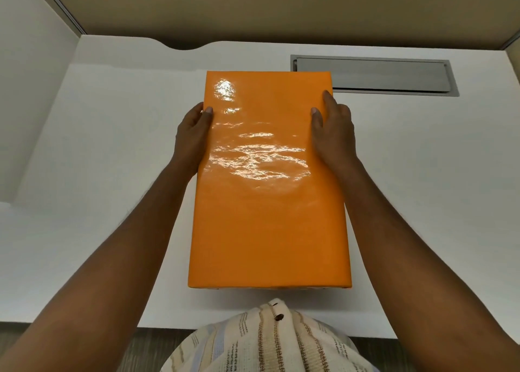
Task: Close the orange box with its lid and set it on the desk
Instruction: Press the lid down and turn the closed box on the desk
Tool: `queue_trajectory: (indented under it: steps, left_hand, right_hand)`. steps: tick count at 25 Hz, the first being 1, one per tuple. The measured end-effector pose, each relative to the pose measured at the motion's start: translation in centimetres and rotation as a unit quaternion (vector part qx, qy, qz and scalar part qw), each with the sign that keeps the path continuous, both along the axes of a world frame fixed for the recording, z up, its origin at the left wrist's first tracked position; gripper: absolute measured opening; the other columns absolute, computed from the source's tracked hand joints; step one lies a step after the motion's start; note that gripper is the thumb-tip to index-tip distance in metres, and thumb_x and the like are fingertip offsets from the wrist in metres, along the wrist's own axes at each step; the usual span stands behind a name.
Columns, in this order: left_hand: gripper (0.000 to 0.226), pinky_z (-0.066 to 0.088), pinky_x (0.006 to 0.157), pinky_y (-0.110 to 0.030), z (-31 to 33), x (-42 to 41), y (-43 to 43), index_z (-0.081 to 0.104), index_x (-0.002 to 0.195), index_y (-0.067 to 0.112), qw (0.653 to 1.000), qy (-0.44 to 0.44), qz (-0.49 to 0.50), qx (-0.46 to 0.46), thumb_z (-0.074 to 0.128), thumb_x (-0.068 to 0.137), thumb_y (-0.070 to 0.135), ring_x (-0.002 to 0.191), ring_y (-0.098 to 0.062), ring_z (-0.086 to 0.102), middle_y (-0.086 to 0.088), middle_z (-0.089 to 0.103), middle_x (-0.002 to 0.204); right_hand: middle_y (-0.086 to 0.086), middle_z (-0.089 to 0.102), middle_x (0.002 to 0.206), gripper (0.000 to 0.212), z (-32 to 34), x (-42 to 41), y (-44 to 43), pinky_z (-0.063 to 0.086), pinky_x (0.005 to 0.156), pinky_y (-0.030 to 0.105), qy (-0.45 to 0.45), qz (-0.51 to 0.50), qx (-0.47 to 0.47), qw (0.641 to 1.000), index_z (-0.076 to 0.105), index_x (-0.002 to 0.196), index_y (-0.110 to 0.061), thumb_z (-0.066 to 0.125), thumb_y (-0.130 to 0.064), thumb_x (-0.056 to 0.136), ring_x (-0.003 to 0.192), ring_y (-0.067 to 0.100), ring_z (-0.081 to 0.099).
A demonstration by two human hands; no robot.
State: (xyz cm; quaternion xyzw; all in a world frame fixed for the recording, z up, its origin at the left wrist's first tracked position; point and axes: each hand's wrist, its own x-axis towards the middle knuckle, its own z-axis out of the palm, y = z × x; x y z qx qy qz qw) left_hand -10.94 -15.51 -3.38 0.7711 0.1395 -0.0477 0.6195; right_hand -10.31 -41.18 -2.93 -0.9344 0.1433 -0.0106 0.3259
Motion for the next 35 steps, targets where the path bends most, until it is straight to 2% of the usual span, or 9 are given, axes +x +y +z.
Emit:
queue_trajectory:
  steps: [2,5,7,12,19,23,27,32,35]
  left_hand:
    - [0.041,0.055,0.085,-0.031,-0.1,0.0,-0.1,0.054,0.130,0.024,1.000,-0.006,-0.003,0.000,0.043,0.095,0.044,0.099,-0.008,0.067,0.006,0.066,0.118]
    - [0.056,0.050,0.098,-0.044,-0.1,0.5,0.1,0.045,0.139,0.019,1.000,0.024,0.012,0.013,0.044,0.093,0.051,0.114,-0.020,0.061,-0.004,0.057,0.136]
    - [0.062,0.048,0.100,-0.049,-0.1,0.4,0.4,0.046,0.138,0.017,0.998,0.047,0.023,0.017,0.044,0.090,0.057,0.117,-0.025,0.060,-0.007,0.056,0.137]
    - [0.044,0.057,0.083,-0.029,-0.4,-0.7,1.0,0.056,0.129,0.019,0.998,0.023,-0.028,-0.041,0.043,0.096,0.045,0.099,-0.014,0.069,-0.001,0.067,0.121]
    - [0.032,0.056,0.067,-0.019,-0.3,0.5,0.7,0.062,0.119,0.029,0.998,0.002,-0.020,-0.063,0.048,0.094,0.043,0.092,-0.010,0.072,0.012,0.074,0.102]
    - [0.039,0.058,0.076,-0.025,-0.9,1.0,0.7,0.058,0.127,0.028,0.999,0.013,-0.008,-0.043,0.048,0.093,0.044,0.096,-0.009,0.070,0.010,0.070,0.112]
    - [0.043,0.053,0.067,-0.010,-1.2,0.9,0.3,0.049,0.135,0.032,1.000,-0.016,-0.001,-0.008,0.047,0.094,0.044,0.090,0.010,0.066,0.020,0.062,0.116]
    - [0.043,0.044,0.063,0.001,-2.0,1.1,-0.2,0.053,0.133,0.019,0.996,-0.068,0.044,0.048,0.053,0.093,0.033,0.082,0.025,0.058,0.024,0.057,0.110]
    - [0.046,0.042,0.064,0.004,-2.1,1.2,-0.3,0.053,0.134,0.017,0.993,-0.067,0.049,0.085,0.055,0.091,0.035,0.081,0.025,0.057,0.011,0.058,0.126]
  right_hand:
    - [0.013,0.038,0.147,0.055,-0.2,-0.1,0.3,0.040,0.102,0.042,0.001,-0.006,-0.005,1.000,0.021,0.149,-0.024,0.032,-0.042,0.099,0.130,0.030,0.043]
    - [0.011,0.037,0.148,0.060,-0.1,0.1,0.2,0.039,0.103,0.044,-0.001,-0.016,0.033,0.999,0.016,0.150,-0.024,0.035,-0.045,0.097,0.132,0.030,0.042]
    - [0.008,0.034,0.152,0.065,-0.1,0.2,-0.5,0.038,0.105,0.047,0.005,-0.018,0.068,0.998,0.014,0.150,-0.025,0.038,-0.049,0.095,0.135,0.031,0.040]
    - [0.006,0.030,0.155,0.068,-0.3,0.3,-2.0,0.037,0.106,0.047,0.033,0.016,0.124,0.992,0.013,0.150,-0.025,0.041,-0.051,0.093,0.137,0.031,0.038]
    - [0.005,0.036,0.152,0.061,-0.2,1.8,-1.7,0.039,0.105,0.044,0.002,-0.014,0.165,0.986,0.024,0.148,-0.024,0.044,-0.045,0.095,0.134,0.028,0.042]
    - [0.007,0.035,0.153,0.060,-0.8,2.3,-1.3,0.036,0.107,0.044,0.012,0.006,0.120,0.993,0.019,0.149,-0.020,0.038,-0.043,0.097,0.136,0.030,0.040]
    - [0.006,0.036,0.152,0.060,-1.5,2.3,-1.2,0.035,0.108,0.045,0.014,-0.007,0.126,0.992,0.019,0.150,-0.021,0.036,-0.045,0.098,0.135,0.029,0.041]
    - [0.007,0.041,0.149,0.060,-2.2,2.4,-1.1,0.038,0.106,0.046,0.018,-0.001,0.092,0.996,0.014,0.151,-0.023,0.030,-0.046,0.098,0.131,0.030,0.046]
    - [0.008,0.043,0.148,0.059,-2.2,2.4,-1.0,0.039,0.104,0.048,0.023,-0.005,0.072,0.997,0.014,0.150,-0.023,0.029,-0.047,0.098,0.131,0.031,0.047]
